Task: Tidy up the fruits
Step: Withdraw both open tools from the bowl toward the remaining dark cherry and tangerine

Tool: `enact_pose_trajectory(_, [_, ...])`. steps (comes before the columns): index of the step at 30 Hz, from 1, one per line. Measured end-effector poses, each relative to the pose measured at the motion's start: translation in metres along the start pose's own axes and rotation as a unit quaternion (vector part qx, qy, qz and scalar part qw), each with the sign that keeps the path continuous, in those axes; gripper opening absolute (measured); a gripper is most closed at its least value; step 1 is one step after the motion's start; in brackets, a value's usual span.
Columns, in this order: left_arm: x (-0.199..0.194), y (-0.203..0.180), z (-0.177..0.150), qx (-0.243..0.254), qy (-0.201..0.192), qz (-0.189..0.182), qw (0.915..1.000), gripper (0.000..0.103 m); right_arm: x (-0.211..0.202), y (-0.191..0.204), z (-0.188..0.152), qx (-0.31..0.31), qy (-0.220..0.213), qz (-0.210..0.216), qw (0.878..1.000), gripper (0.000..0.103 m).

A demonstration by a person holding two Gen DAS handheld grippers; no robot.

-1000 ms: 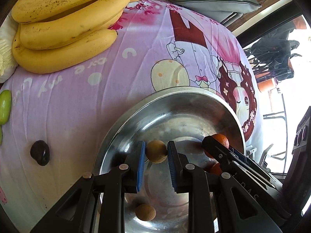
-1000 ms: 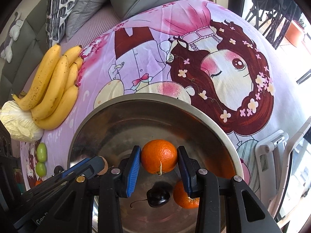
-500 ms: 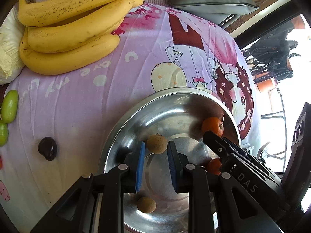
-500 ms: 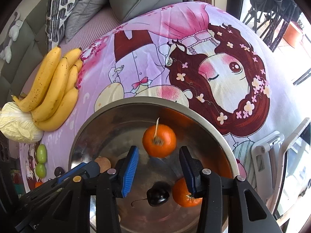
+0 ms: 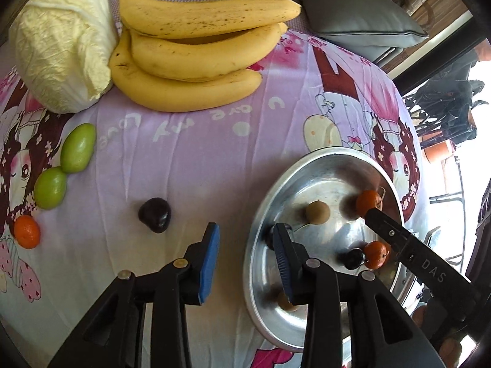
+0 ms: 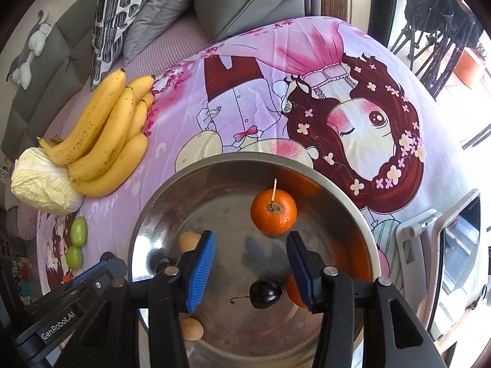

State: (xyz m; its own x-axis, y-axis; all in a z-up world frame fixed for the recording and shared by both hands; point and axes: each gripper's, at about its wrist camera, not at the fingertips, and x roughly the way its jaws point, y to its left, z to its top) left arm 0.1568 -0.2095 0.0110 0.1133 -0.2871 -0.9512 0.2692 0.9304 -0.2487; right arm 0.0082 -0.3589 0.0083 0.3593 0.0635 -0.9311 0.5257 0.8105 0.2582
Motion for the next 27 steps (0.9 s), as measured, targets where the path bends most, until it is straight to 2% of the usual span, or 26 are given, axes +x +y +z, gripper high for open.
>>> enact_pose_trajectory(1, [-0.001, 0.006, -0.002, -0.005, 0.0, 0.002, 1.0, 0.04, 0.002, 0.001, -0.001, 0.0, 0.003, 0.001, 1.0, 0.067])
enact_pose_trajectory(6, [-0.002, 0.032, -0.009, -0.039, -0.002, 0.008, 0.9992, 0.065, 0.006, 0.007, -0.003, -0.011, 0.008, -0.006, 1.0, 0.072])
enact_pose_trajectory(8, [-0.002, 0.041, -0.011, -0.053, -0.003, 0.009, 0.9985, 0.068, 0.008, 0.011, -0.004, -0.016, 0.01, -0.007, 1.0, 0.075])
enact_pose_trajectory(13, [-0.004, 0.057, -0.013, -0.071, -0.014, 0.024, 0.9971, 0.076, 0.014, 0.019, -0.006, -0.031, 0.015, -0.014, 0.999, 0.077])
enact_pose_trajectory(17, [-0.004, 0.066, -0.016, -0.079, -0.018, 0.037, 0.996, 0.078, 0.017, 0.024, -0.008, -0.036, 0.018, -0.011, 0.999, 0.086])
enact_pose_trajectory(19, [-0.004, 0.072, -0.016, -0.085, -0.022, 0.044, 0.9952, 0.086, 0.018, 0.026, -0.009, -0.039, 0.018, -0.012, 0.999, 0.086])
enact_pose_trajectory(27, [-0.001, 0.082, -0.019, -0.081, -0.038, 0.067, 0.9937, 0.088, 0.026, 0.043, -0.016, -0.063, 0.029, -0.018, 0.997, 0.086])
